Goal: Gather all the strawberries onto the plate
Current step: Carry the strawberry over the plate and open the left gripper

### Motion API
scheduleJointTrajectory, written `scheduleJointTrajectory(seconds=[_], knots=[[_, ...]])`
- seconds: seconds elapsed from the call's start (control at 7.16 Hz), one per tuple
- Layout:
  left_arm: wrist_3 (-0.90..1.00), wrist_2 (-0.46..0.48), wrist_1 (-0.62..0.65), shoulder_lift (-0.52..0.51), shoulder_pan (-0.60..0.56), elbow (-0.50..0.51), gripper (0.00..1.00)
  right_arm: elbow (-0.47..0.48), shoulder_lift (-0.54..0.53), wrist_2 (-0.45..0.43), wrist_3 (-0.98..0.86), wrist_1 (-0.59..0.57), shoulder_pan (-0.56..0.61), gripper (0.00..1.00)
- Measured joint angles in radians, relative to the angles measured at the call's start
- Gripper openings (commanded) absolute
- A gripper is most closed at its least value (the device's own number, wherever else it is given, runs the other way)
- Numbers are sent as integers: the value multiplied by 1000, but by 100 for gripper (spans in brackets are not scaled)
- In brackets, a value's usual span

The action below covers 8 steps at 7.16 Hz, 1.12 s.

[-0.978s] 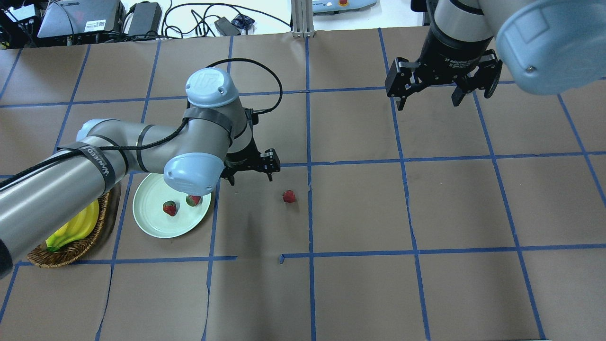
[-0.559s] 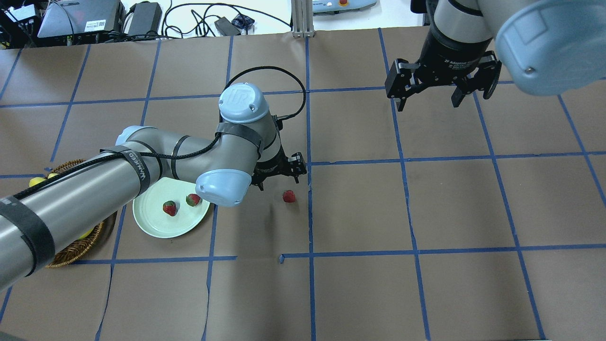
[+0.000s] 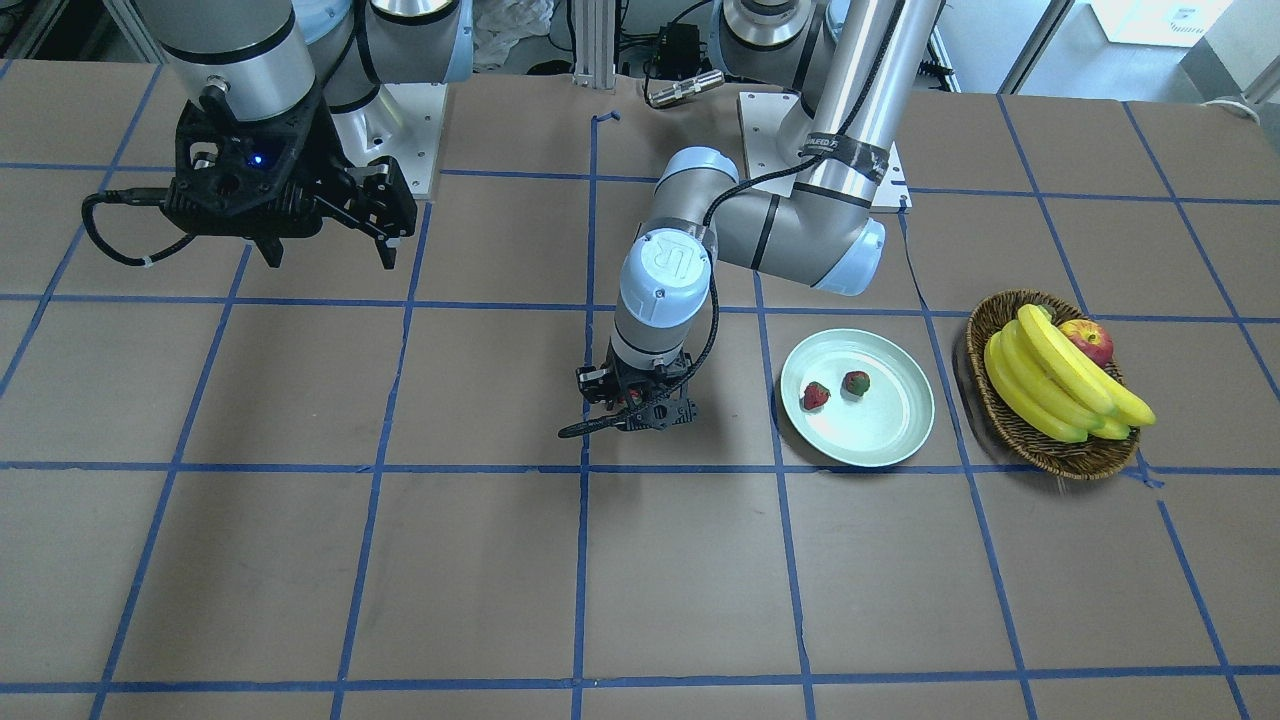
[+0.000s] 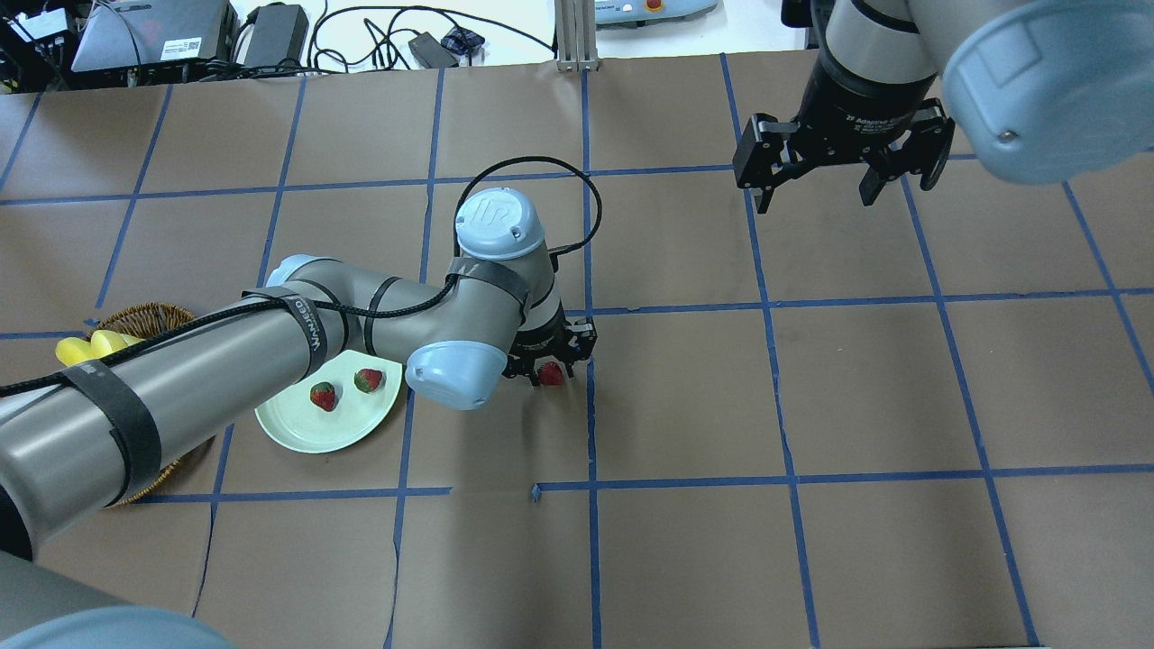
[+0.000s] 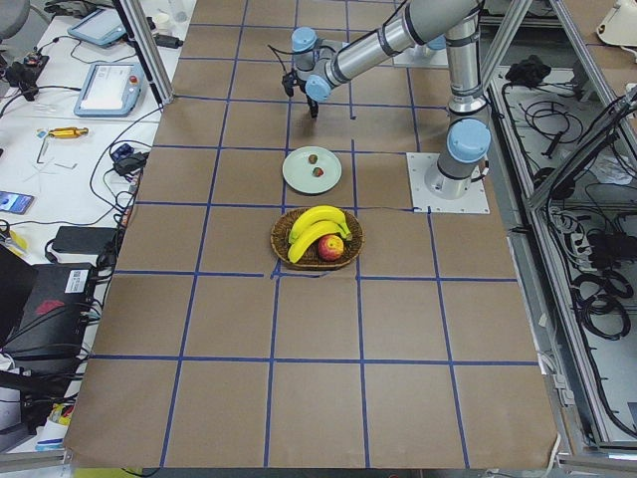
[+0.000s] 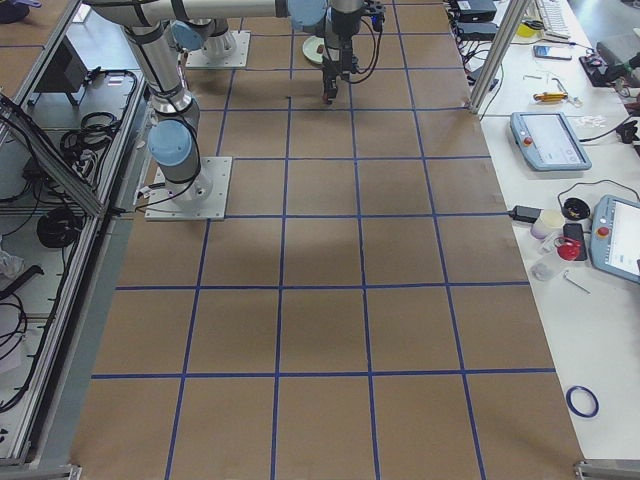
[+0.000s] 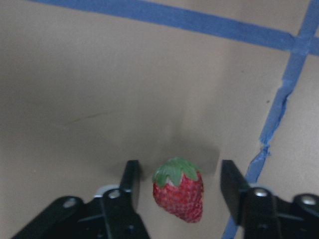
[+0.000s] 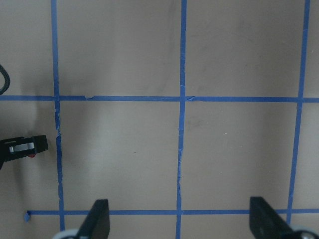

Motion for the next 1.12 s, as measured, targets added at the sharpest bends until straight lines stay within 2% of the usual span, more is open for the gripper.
scheduleJointTrajectory(seconds=[0.42,1.12], knots=[[78,33,-32,53,21,5,9,0,0,-1,0,0,0,100],[489,152,-308,220,309,-31,8,1,0,-1,0,0,0,100]])
